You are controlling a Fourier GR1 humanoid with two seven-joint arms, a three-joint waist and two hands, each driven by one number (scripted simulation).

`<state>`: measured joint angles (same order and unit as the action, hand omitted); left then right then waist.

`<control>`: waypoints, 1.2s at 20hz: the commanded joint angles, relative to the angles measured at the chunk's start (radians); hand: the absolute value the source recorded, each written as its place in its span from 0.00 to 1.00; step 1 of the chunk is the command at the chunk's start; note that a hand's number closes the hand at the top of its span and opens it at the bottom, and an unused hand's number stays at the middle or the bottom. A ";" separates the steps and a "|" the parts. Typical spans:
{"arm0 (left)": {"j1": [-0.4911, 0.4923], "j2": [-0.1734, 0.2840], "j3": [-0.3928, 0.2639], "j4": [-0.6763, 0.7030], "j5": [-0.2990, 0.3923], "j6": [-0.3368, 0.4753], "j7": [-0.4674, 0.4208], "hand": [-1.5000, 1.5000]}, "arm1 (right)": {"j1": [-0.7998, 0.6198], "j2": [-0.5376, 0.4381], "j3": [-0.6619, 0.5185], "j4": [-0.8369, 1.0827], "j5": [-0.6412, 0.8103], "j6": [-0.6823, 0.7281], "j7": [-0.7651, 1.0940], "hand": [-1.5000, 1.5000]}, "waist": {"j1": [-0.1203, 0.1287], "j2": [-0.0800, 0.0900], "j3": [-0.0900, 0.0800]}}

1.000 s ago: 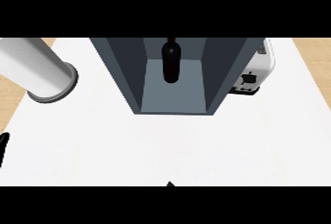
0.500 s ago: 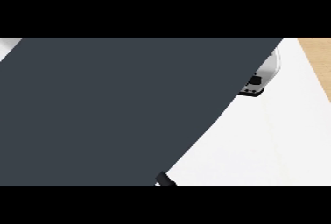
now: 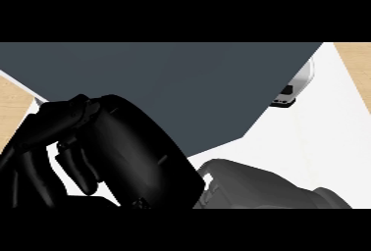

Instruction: Pick up the wine, place it into the cabinet and close the cabinet

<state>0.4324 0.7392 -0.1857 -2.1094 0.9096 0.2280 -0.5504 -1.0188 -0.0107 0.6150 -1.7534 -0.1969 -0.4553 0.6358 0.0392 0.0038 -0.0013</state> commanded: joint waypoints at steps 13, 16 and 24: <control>-0.058 -0.055 0.016 -0.035 -0.052 0.056 0.104 0.00 | -0.184 -0.005 -0.304 0.589 -0.020 0.230 -0.299 1.00 | -0.016 0.001 0.001; -0.110 -0.068 0.012 0.026 -0.058 0.034 0.105 0.00 | -0.221 0.011 -0.306 0.673 -0.012 0.239 -0.343 1.00 | -0.016 0.005 0.000; -0.078 -0.071 0.015 0.019 -0.078 0.025 0.092 0.00 | -0.196 -0.103 -0.283 0.731 -0.006 0.289 -0.438 1.00 | -0.011 0.007 0.000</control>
<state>0.3410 0.6710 -0.1684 -2.0952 0.8442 0.2666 -0.4485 -1.2454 0.0003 0.4073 -1.1444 -0.2394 -0.1469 0.2138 0.0511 -0.0283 -0.0314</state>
